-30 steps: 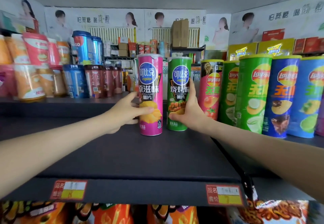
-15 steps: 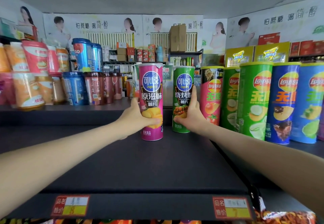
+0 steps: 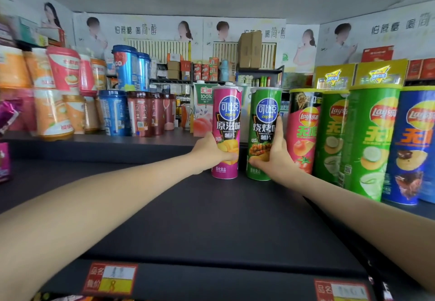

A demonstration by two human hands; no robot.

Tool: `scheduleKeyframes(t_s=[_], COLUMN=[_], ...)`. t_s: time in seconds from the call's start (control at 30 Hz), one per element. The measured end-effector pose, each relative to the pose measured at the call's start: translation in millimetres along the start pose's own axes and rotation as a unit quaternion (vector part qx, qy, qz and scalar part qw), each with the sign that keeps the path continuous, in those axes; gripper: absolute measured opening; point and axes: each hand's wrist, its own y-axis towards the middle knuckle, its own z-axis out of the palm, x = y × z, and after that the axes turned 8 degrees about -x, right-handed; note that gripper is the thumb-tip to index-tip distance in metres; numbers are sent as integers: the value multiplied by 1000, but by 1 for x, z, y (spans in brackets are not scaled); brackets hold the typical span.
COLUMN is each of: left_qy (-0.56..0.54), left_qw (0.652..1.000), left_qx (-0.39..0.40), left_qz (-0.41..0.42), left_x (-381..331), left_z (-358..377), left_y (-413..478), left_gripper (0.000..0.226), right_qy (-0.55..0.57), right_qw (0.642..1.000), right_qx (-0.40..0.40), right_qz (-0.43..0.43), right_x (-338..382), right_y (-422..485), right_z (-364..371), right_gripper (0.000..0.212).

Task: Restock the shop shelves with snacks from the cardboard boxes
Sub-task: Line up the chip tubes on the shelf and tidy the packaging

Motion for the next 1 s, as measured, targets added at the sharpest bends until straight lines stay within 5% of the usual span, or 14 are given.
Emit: scheduleKeyframes(t_s=[0.33, 0.77, 1.0], left_qy=[-14, -12, -17], left_qw=[999, 998, 998], left_qx=[41, 63, 60], left_qz=[-4, 8, 1], left_x=[13, 20, 14], left_z=[10, 10, 12], left_y=[25, 29, 27], left_gripper=[92, 84, 103], right_qy=[-21, -27, -51], right_qw=[1000, 999, 997], right_qx=[-1, -1, -22], right_qz=[18, 37, 45], right_x=[-2, -4, 4], right_y=[1, 9, 4], right_z=[1, 6, 6], right_gripper=[114, 116, 116])
